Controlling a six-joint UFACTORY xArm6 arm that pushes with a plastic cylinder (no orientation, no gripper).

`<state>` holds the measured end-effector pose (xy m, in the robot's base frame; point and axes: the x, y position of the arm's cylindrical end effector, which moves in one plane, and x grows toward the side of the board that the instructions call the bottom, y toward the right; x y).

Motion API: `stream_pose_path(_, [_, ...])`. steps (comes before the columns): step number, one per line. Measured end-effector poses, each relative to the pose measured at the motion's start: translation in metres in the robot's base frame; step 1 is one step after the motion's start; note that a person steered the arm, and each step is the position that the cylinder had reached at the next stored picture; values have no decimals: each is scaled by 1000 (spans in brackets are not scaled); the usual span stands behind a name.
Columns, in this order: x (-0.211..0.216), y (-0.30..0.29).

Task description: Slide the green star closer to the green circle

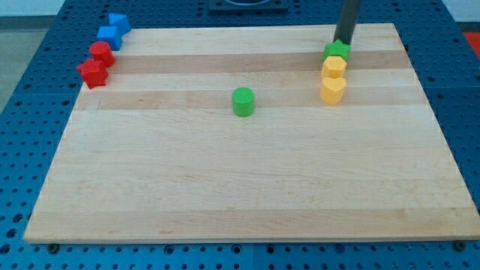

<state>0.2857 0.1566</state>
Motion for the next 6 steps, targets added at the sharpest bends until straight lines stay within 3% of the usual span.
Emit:
stream_pose_path(1, [33,-116])
stream_pose_path(2, [86,-157])
stream_pose_path(3, [10,-150])
stream_pose_path(4, [0,-73])
stream_pose_path(5, [45,-35])
stream_pose_path(6, [73,-51])
